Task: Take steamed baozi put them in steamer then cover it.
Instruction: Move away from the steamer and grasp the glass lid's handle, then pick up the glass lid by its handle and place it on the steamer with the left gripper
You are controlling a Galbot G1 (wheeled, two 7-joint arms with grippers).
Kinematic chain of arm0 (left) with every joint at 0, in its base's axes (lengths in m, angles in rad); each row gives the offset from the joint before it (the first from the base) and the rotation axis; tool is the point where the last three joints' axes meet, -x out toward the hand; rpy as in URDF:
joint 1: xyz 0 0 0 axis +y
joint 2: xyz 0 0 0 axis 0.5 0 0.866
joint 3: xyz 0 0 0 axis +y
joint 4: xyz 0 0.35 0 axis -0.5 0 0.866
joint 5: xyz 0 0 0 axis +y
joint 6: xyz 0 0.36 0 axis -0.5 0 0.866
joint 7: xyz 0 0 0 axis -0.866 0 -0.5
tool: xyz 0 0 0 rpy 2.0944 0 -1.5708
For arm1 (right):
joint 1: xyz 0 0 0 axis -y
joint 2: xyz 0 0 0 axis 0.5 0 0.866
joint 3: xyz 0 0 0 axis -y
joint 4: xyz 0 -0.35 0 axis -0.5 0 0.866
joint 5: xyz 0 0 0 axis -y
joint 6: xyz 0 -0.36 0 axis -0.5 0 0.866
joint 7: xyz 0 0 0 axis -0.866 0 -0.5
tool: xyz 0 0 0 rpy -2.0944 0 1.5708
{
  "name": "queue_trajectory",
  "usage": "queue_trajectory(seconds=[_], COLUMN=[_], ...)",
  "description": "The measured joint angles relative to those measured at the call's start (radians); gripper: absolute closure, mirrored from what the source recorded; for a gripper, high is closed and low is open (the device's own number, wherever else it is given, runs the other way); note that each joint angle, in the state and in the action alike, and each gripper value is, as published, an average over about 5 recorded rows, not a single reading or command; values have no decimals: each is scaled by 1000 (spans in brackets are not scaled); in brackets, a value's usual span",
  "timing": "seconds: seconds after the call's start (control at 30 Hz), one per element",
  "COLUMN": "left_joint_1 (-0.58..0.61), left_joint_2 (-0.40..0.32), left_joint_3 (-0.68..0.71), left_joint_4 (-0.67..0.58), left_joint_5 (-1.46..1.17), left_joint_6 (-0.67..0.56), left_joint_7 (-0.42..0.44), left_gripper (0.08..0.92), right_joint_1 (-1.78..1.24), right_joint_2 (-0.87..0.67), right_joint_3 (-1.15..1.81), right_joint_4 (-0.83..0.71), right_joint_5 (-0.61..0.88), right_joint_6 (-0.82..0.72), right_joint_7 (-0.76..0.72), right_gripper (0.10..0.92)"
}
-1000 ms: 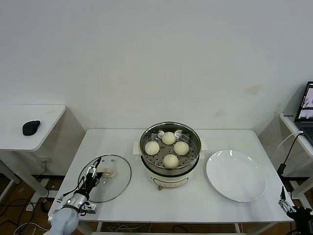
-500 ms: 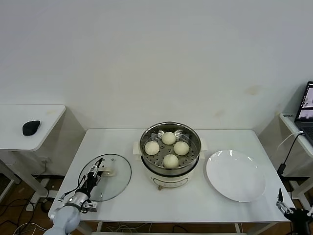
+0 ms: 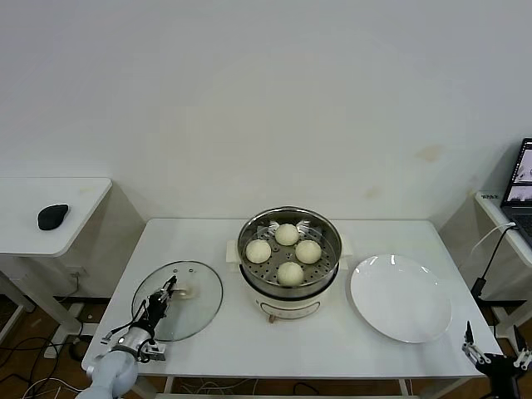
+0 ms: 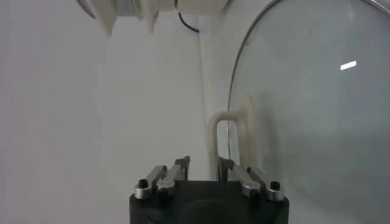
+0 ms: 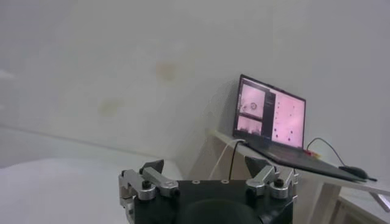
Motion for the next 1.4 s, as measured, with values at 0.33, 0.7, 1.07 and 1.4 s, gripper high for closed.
queue_trajectory(seconds=[0.33,0.7,1.07,1.4], left_joint_1=[24,127,218,133], left_joint_2=[-16,21,129,177], left_joint_3=[-22,-102,-179,-14], left_joint_4=[-15,-205,-506,-661], left_joint_5=[-18,-58,-187,-234], left_joint_6=[5,59,179,310], left_joint_7=[-51,-41,118,220], left_gripper=[863,863,863,863], right_joint_1=[-2,1,-2,-14], right_joint_2=[-3,-10,-4,18], right_joint_3=[-6,-33,-75,-120], right_joint_4=[-1,7,27,48], right_joint_5=[-13,-26,-53,-94], right_joint_6=[3,-2,3,4], right_joint_7=[-3,-6,-4,5], right_gripper=[203,203,203,203])
